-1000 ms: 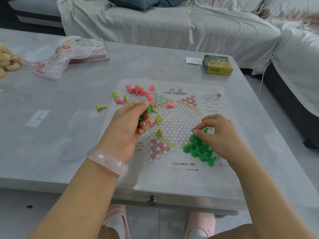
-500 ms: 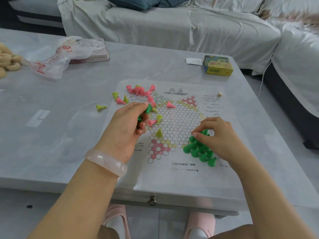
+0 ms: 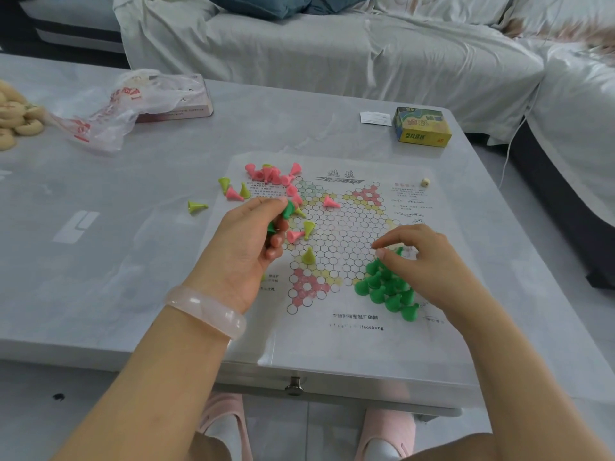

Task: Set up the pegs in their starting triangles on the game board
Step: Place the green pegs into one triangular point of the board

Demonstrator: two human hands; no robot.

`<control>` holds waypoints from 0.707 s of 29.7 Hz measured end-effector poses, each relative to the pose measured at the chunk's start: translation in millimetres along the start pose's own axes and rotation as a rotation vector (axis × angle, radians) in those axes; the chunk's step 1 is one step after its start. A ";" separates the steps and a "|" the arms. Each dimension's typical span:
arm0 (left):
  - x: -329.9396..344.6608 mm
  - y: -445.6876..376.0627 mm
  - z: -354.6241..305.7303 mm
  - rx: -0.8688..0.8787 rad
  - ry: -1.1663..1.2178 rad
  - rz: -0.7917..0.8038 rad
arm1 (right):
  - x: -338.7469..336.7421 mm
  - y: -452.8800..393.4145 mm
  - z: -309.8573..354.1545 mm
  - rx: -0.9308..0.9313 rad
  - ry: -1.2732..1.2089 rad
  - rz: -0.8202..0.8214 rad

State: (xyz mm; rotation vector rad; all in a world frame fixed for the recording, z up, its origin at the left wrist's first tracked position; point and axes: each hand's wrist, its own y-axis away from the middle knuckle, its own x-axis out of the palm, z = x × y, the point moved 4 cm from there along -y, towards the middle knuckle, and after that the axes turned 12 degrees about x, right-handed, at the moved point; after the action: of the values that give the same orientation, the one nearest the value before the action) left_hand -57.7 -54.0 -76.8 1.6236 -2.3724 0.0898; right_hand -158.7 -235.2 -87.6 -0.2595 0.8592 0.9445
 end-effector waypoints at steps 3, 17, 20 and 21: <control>3.3 2.1 1.2 -0.011 -0.028 0.006 | -4.1 3.7 7.7 -0.036 -0.153 -0.077; 23.3 7.9 16.8 -0.019 -0.271 0.146 | 10.9 28.2 53.2 -0.356 -0.301 -0.024; 25.7 8.0 17.3 -0.010 -0.290 0.153 | 12.0 26.7 51.3 -0.326 -0.315 -0.013; 26.1 8.1 17.6 0.000 -0.308 0.154 | 12.2 26.5 50.9 -0.319 -0.312 -0.010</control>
State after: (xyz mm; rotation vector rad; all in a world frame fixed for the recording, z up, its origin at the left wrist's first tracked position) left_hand -77.3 -78.1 -86.4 1.5467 -2.7246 -0.1407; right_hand -149.2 -184.7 -59.3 -0.3778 0.4190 1.0790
